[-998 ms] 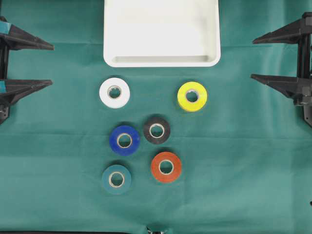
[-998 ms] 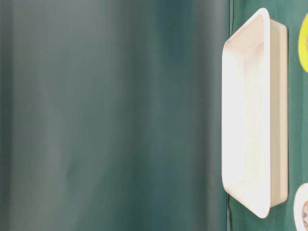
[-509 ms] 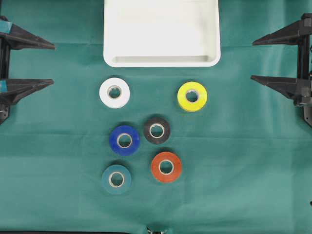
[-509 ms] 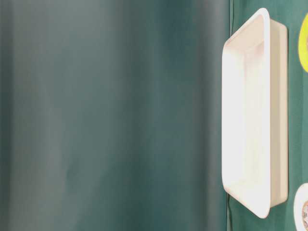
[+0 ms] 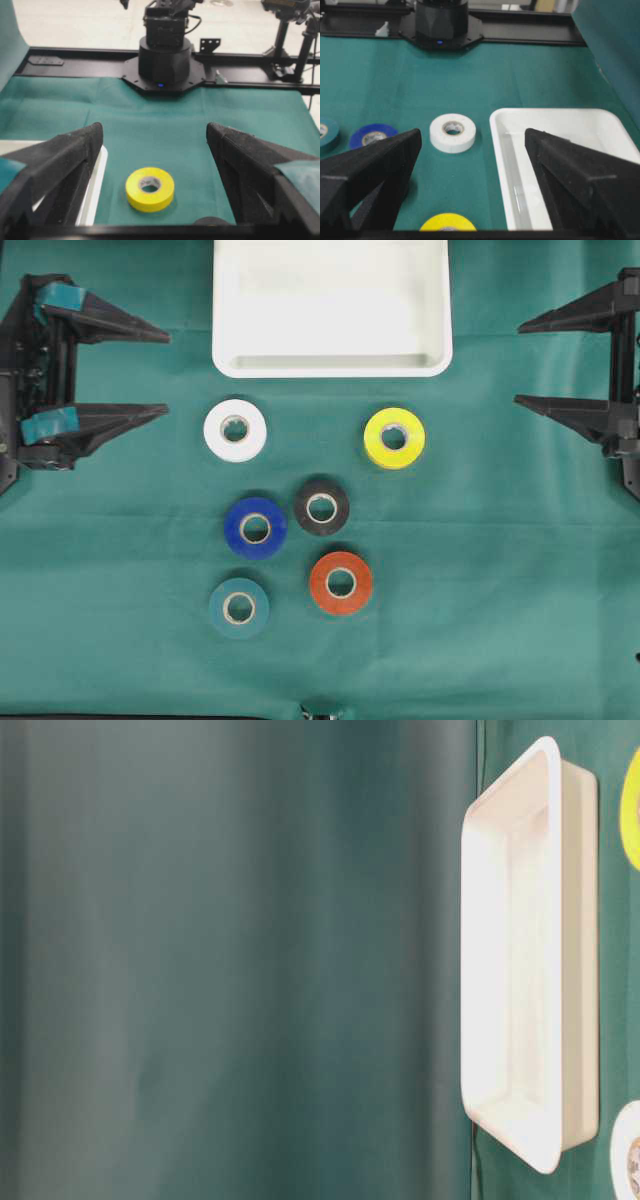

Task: Pick up the tape from a random location and place it into the white case.
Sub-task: 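Raise the left gripper from rest and swing it toward the yellow tape, then move the open left gripper over the yellow tape roll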

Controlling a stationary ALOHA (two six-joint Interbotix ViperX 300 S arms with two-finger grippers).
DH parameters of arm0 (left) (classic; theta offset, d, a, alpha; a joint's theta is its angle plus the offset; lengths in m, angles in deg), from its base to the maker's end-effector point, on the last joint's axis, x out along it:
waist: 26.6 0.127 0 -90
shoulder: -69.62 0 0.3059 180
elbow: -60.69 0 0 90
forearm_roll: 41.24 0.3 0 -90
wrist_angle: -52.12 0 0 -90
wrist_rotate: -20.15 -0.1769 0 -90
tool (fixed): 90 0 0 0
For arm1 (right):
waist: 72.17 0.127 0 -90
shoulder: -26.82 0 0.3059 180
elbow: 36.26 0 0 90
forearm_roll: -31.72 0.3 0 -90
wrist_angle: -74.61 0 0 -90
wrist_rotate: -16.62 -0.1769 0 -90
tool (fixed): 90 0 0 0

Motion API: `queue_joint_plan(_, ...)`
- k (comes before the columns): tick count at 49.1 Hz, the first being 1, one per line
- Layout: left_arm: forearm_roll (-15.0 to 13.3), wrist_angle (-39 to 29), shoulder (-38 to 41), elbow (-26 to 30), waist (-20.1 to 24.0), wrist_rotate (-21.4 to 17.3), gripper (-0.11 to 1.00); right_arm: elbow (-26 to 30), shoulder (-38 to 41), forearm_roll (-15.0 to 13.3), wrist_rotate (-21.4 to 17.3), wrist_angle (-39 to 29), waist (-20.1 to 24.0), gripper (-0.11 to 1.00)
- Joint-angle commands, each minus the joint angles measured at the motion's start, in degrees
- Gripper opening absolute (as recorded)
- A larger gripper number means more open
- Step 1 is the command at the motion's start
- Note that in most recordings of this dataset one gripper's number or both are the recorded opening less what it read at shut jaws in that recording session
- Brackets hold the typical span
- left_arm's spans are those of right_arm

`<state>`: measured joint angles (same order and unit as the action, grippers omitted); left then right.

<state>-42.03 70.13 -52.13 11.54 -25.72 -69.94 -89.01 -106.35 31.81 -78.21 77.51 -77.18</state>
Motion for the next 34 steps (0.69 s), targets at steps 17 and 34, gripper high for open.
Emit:
queue_joint_plan(17,0.00,2.81,15.03,12.48,-1.32,-0.44,0.98,0.97,0.09,0.00,-0.09,0.53,0.00,0.93)
queue_joint_plan(34,0.09,3.08,29.00,26.72,-3.16,-2.72,0.98,1.05,0.09,0.00,-0.09,0.35,0.00,0.93)
